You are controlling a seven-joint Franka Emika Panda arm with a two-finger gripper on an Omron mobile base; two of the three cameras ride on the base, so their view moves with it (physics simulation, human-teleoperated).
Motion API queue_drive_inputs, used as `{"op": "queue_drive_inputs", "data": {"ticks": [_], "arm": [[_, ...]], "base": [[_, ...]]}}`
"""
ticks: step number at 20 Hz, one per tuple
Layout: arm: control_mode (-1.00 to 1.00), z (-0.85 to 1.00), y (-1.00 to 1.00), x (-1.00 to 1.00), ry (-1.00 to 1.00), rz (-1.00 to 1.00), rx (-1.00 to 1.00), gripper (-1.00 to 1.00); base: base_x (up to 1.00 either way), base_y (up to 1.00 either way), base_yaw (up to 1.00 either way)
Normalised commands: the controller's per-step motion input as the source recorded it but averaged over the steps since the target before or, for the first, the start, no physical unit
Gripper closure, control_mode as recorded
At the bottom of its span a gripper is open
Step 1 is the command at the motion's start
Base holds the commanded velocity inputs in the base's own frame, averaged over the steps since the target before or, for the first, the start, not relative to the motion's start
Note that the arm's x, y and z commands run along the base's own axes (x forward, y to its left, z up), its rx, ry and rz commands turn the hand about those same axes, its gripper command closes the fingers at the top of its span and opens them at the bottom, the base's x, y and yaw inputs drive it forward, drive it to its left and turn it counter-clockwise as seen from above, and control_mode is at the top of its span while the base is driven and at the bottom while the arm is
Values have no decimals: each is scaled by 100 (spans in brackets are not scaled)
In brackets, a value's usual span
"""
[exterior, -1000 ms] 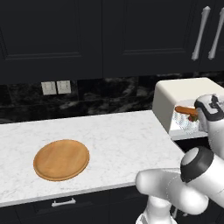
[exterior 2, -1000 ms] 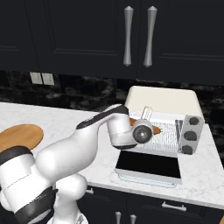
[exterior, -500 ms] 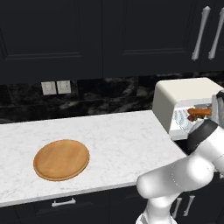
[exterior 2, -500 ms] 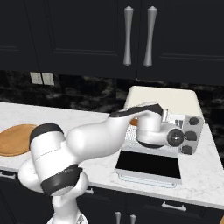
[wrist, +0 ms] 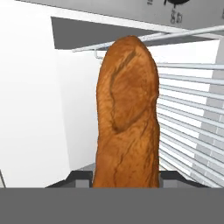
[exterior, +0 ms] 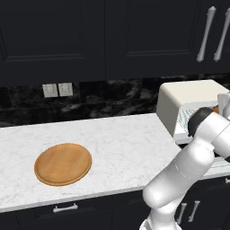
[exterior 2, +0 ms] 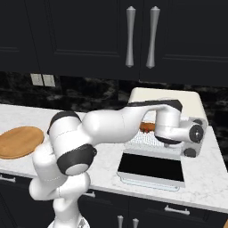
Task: Pick up the kebab skewer and baguette bread, and place them inside the toaster oven. Close the toaster oven door and start by setting the timer.
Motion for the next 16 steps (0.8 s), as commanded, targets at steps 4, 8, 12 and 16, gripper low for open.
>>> {"op": "queue_drive_inputs", "data": {"ticks": [4,8,12,16], "arm": [[-100,-11,5,-4,0,0,-10,100],[-100,-7,31,0,0,0,-10,100],[-100,-8,53,0,0,0,-12,100],[-100,-15,61,0,0,0,-16,100]], "base": [[0,0,0],[0,0,0],[0,0,0],[0,0,0]]}}
